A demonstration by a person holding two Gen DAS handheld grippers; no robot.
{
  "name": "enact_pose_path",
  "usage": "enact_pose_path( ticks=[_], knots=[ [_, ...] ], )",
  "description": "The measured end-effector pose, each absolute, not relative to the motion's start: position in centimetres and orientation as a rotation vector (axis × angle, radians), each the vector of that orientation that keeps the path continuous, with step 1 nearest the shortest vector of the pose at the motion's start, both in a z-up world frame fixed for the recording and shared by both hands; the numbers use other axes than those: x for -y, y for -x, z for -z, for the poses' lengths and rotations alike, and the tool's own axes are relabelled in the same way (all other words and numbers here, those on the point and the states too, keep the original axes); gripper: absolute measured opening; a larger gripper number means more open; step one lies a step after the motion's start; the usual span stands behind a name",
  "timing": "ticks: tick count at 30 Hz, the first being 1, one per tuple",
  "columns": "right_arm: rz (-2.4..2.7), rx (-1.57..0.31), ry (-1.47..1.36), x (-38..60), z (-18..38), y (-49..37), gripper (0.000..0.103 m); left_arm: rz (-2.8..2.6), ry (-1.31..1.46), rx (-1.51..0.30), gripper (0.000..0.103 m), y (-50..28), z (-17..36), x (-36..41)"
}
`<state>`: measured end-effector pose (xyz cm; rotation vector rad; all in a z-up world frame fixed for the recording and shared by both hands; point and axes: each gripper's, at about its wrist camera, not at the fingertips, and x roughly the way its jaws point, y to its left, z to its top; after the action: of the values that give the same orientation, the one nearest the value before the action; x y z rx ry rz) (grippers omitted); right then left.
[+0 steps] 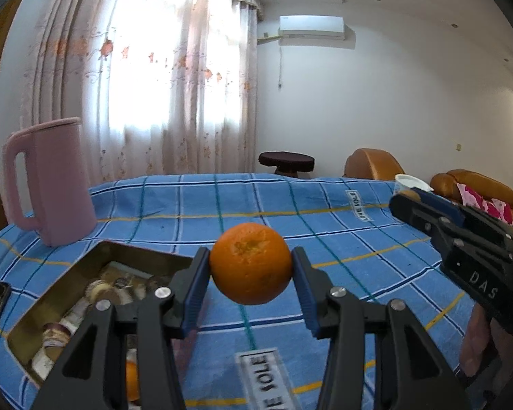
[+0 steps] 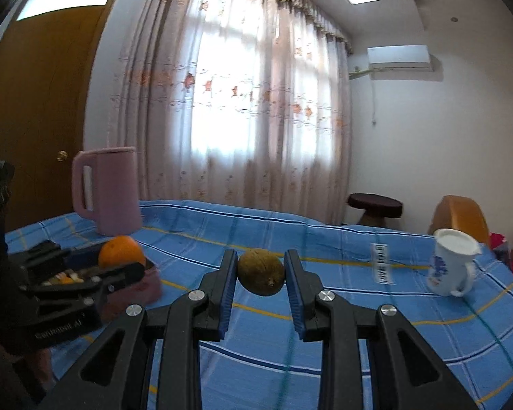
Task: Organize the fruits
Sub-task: 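Carry the orange and kiwi over the tin box with both tools, then open the right tool to drop the kiwi while the left tool releases the orange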
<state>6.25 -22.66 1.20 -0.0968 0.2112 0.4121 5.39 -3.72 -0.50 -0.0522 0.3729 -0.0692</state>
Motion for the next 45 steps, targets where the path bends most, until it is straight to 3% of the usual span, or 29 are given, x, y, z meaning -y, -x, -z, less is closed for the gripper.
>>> enact_pose_path(
  ticks=[22,45],
  knots=[
    [-0.769,-0.318,0.187,6.1,-0.4,-5.2,0.030,-0.173,0.158,-0.468,0.049,-3.2,1.7,-10.5],
    [-0.864,-0.449,0.287,2.5,2.8,-4.0,0.030,-0.178,0.158,-0.539,0.050,-2.9,2.9,-11.6]
  ],
)
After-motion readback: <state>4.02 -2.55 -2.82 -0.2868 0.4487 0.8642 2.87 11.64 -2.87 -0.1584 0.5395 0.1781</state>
